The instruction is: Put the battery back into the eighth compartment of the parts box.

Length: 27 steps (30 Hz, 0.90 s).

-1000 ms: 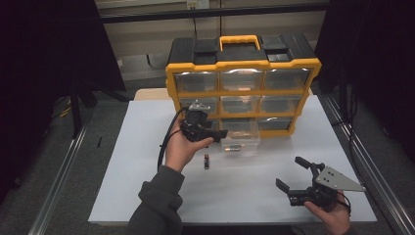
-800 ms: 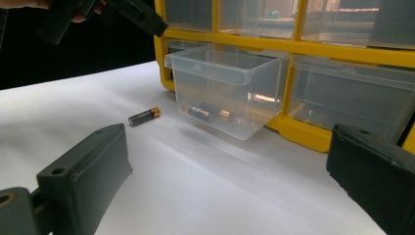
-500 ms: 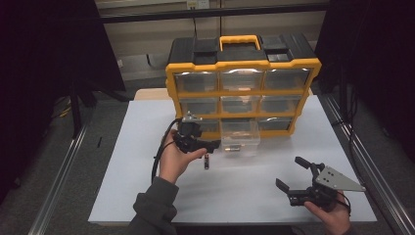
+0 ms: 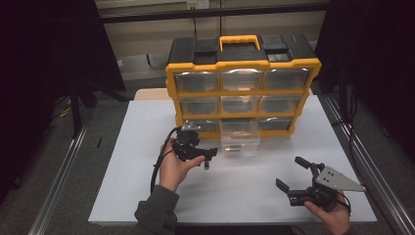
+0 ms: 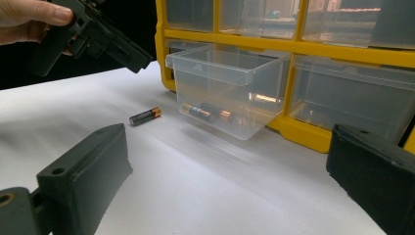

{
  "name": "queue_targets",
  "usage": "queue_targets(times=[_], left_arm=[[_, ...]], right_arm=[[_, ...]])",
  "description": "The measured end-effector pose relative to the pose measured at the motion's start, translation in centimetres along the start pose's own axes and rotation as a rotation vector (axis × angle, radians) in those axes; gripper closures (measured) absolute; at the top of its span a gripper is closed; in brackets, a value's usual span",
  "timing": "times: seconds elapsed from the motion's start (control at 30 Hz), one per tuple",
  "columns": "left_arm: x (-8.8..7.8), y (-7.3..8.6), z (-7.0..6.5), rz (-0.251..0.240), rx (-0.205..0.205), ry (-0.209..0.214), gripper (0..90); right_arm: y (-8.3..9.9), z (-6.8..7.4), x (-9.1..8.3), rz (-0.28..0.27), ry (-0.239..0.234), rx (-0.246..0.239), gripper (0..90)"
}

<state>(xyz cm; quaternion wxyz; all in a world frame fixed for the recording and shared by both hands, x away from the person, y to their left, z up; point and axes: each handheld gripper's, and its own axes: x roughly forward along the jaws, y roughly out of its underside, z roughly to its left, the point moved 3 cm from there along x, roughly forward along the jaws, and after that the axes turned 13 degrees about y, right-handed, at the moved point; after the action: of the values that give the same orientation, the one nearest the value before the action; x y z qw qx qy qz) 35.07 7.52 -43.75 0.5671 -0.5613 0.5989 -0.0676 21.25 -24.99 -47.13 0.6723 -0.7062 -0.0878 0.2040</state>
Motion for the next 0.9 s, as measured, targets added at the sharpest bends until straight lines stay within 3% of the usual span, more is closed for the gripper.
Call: queue_targets(times=[0.07,0.43,0.5,0.9], left_arm=[[0.0,0.3,0.2,0.017,0.014,-0.018,23.6],[0.6,2.0,0.7,0.059,-0.034,-0.065,46.5],[0.7,2.3,0.7,0.07,-0.02,-0.083,51.8],[1.6,3.2,0.6,0.1,-0.042,-0.08,59.9]], right_arm=[[0.0,0.0,0.0,-0.001,0.0,-0.001,1.7],[0.0,0.0,0.0,0.001,0.0,0.001,1.7],[0.0,0.0,0.0,0.001,0.0,0.002,1.8],[0.0,0.0,0.0,0.001,-0.001,0.001,1.8]])
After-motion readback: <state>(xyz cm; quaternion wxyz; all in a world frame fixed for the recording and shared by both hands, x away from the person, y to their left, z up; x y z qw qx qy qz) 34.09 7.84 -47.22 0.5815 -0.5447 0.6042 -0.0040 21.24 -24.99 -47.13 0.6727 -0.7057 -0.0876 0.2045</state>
